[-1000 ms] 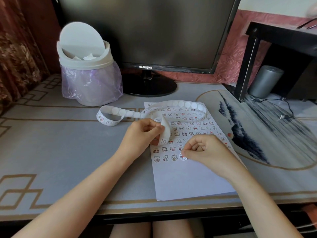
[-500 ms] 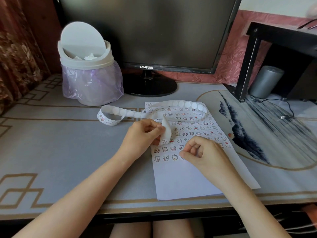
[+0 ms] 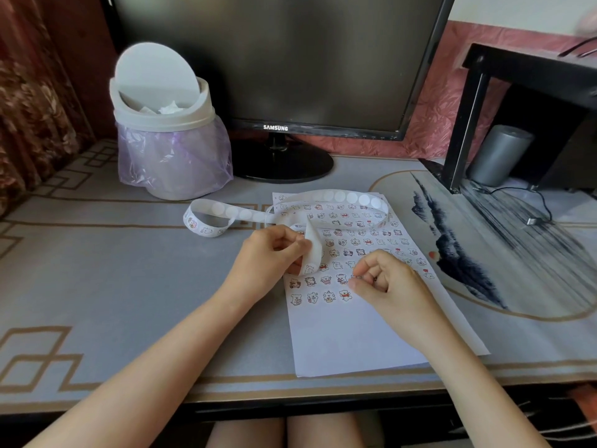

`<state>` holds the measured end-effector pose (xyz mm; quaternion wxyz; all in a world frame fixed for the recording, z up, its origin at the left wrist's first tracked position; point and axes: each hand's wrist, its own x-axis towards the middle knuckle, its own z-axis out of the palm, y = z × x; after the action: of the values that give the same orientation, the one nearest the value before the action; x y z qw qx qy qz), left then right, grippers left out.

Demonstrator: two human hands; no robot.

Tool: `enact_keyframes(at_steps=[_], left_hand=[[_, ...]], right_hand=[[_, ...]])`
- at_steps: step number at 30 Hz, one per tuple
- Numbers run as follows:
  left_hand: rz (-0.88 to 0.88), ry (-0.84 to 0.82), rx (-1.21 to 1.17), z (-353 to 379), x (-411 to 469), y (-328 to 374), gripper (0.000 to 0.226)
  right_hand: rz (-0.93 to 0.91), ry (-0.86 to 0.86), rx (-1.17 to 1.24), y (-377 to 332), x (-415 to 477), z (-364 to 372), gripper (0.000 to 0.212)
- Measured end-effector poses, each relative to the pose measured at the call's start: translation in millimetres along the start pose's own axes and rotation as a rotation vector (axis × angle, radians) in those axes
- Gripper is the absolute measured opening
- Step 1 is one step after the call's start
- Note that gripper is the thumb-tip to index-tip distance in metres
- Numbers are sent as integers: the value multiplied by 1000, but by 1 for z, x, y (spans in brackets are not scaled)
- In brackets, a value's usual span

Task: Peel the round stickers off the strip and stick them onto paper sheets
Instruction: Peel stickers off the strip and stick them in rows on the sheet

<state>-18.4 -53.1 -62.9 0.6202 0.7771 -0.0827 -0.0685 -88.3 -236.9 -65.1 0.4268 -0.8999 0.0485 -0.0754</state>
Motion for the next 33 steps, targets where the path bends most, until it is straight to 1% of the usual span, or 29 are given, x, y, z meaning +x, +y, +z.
enact_keyframes(at_steps=[3,7,12,16,19,22,25,27,33], left_hand=[[1,2,3,0,0,0,12],[5,5,8,0,0,0,12],[8,7,7,0,0,1,11],[22,17,5,0,0,1,12],[41,29,-23,0,-1,3,12],[82,50,-68,-1,-1,5,13],[115,69,-144,-2,-1,9,13],[126,76,-181,-2,-1,10,12],[122,72,-289,-4,-1,11,14]], right_hand=[[11,-36,67,0,0,-1,17],[7,-105,80,1,0,-5,19],[22,-116,137,1,-1,-6,20],[16,-145,102,0,1,-6,17],[3,-125,102,-3,5,-8,10],[-26,-54,199,-13,9,-9,5],[-122,13,259,-28,16,-5,9],[-172,11,275,-36,20,2,12],[-232,22,365,-43,28,20,16]])
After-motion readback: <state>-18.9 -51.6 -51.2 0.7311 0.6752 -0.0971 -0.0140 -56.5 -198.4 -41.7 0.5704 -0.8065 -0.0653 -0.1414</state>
